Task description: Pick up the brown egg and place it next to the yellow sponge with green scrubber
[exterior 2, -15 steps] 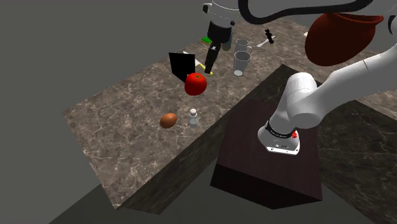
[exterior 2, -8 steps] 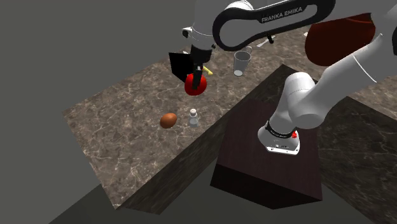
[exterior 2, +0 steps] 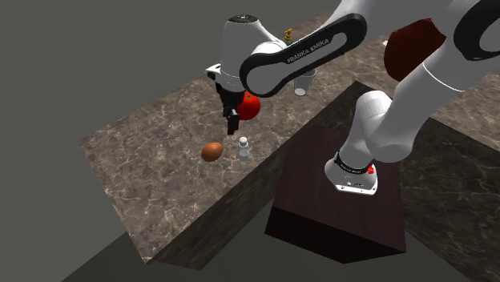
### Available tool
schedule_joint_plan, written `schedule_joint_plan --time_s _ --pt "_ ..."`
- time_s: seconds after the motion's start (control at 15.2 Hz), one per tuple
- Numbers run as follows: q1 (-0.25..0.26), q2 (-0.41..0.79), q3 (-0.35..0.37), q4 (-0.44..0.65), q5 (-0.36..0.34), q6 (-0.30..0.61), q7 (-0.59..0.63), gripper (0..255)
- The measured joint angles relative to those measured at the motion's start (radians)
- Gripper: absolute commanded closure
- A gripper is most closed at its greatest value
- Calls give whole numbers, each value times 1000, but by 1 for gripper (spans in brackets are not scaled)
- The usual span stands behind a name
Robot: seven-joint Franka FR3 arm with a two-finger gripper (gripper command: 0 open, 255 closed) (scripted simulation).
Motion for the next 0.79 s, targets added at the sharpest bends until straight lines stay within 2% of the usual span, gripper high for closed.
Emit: schedule_joint_plan --time_s 0.33,0.79 --pt "58 163 10 41 58 119 -169 0" --pt "80 269 25 48 104 217 -239 0"
